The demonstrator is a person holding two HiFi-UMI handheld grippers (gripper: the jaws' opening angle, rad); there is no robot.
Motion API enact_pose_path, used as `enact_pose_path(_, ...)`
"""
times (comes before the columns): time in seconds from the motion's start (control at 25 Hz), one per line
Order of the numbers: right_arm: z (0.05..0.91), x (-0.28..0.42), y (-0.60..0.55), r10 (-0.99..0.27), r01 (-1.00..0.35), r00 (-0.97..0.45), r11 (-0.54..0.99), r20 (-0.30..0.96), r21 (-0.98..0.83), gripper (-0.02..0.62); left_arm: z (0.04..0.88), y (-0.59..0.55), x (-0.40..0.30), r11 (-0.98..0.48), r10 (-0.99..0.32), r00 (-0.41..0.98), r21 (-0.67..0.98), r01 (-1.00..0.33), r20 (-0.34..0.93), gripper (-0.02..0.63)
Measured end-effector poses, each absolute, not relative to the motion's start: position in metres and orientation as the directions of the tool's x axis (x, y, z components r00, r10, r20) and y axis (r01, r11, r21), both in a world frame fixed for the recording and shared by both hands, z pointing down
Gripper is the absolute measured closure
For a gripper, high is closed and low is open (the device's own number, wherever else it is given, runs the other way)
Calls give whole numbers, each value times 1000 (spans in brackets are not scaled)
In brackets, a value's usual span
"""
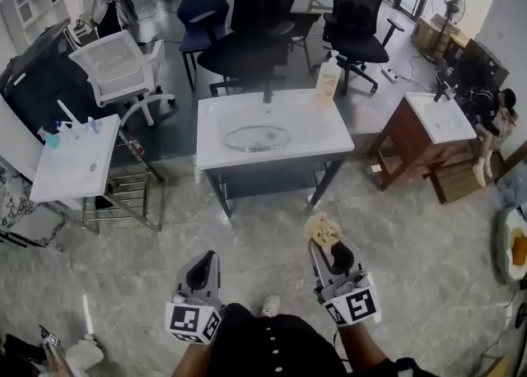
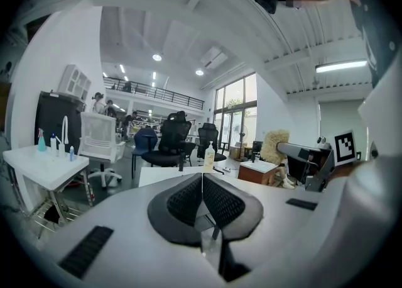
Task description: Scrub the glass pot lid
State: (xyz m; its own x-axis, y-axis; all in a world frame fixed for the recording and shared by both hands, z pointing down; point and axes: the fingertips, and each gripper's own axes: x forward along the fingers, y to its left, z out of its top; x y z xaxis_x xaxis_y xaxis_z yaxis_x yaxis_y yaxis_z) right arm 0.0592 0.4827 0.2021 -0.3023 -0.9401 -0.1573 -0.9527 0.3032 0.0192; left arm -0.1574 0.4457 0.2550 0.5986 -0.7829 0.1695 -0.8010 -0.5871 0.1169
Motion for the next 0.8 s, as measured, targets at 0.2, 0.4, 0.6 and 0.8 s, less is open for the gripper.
enact_pose_path(0.2,207,66,473,-942,-952,-306,307,-140,9,453,261,437,-147,-592,-774,606,126,-796,186,578)
enact_pose_path(0.4,211,73,458,-947,-956,-292,294,-136,5,453,266,418,-140,-602,-764,616,132,-788,190,578)
enact_pose_path(0.6,209,79,432,-947,-958,-287,286,-145,23,453,265,388,-134,-609,-764,622,128,-783,172,578)
enact_pose_path(0.8,205,80,401,-947,-958,-286,286,-143,23,453,259,356,-134,-608,-767,621,125,-784,164,578)
